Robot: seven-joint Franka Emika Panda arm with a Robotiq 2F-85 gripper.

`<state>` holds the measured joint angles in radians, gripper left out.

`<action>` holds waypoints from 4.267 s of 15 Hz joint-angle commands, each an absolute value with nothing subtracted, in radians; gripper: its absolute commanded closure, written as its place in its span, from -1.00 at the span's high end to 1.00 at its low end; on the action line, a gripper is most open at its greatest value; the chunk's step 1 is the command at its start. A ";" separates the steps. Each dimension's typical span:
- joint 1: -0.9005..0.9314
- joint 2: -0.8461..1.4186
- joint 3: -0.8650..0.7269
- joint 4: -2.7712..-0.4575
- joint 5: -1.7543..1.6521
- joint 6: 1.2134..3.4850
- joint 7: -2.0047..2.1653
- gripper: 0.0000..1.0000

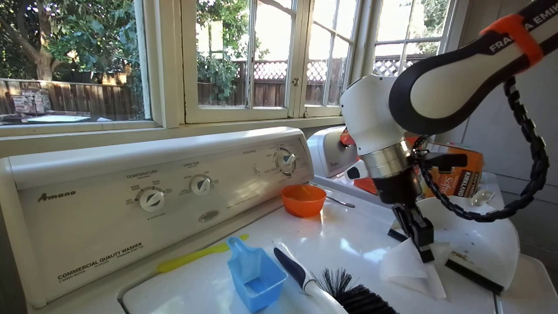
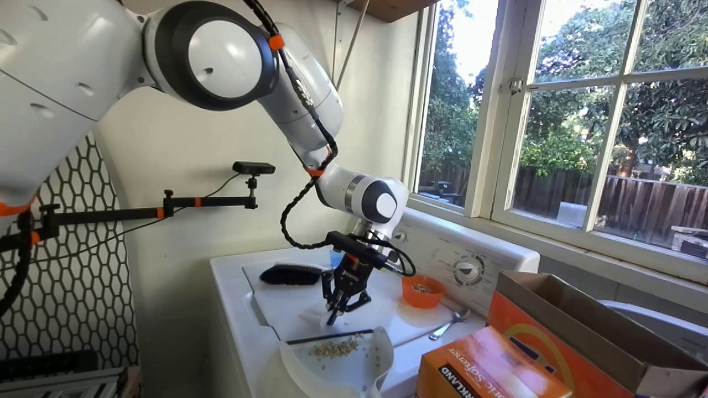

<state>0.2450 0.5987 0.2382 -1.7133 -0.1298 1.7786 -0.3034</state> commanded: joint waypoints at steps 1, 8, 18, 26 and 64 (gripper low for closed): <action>0.257 0.611 0.218 -1.728 -0.149 1.775 -0.264 -0.95; 0.261 0.597 0.190 -1.729 -0.205 1.725 -0.218 -0.95; 0.261 0.575 0.174 -1.725 -0.255 1.712 -0.177 -0.95; 0.256 0.521 0.169 -1.708 -0.271 1.733 -0.144 -0.95; 0.277 0.588 0.175 -1.698 -0.241 1.748 -0.151 -0.95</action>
